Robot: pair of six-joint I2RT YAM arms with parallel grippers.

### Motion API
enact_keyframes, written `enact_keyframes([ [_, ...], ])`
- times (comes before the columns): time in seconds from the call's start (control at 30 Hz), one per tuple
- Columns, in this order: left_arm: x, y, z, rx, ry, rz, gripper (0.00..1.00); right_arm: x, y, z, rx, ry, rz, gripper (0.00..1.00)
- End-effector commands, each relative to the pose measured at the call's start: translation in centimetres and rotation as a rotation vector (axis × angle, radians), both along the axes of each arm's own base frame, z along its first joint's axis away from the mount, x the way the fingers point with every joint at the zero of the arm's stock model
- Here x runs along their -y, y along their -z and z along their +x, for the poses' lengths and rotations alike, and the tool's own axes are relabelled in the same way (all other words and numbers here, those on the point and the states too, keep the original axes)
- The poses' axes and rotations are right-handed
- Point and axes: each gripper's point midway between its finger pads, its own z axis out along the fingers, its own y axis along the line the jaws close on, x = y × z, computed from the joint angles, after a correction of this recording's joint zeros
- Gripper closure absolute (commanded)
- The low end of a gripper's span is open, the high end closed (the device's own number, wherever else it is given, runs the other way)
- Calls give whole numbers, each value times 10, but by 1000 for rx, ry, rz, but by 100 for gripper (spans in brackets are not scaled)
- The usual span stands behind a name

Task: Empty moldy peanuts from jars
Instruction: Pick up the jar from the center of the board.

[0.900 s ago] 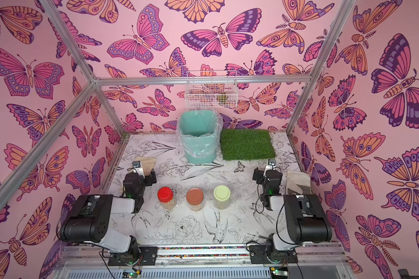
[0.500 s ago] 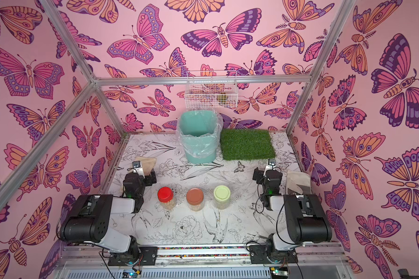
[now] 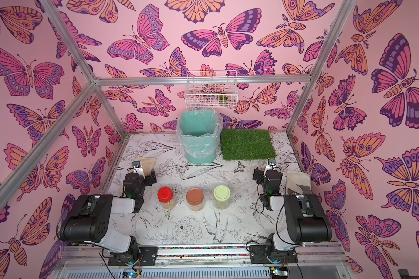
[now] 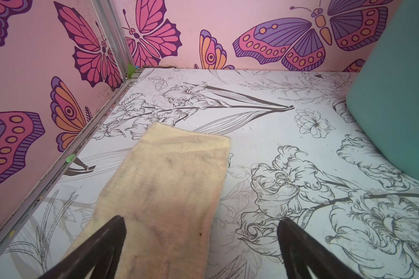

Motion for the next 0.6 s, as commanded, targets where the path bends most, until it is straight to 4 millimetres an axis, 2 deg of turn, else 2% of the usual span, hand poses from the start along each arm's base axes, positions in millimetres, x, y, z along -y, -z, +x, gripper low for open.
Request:
enact_keyframes([
  [0.0, 3, -1, 0, 0, 19, 11, 1, -3, -6, 5, 10, -9, 3, 0],
  [0.13, 0, -13, 1, -13, -9, 16, 1, -3, -6, 5, 12, -12, 1, 0],
  [0.3, 5, -35, 1, -52, 24, 15, 0, -3, -23, 7, -16, -15, -7, 1],
  [0.4, 9, -58, -2, 3, 57, 32, 1, -1, -41, 5, -23, -1, -8, 1],
  [0.43, 11, -75, -4, 35, 73, 41, 1, -1, -48, 4, -13, -3, -5, 1],
  [0.57, 26, -104, -7, 7, 174, 54, 0, -5, -86, -1, 56, -7, 47, 0],
])
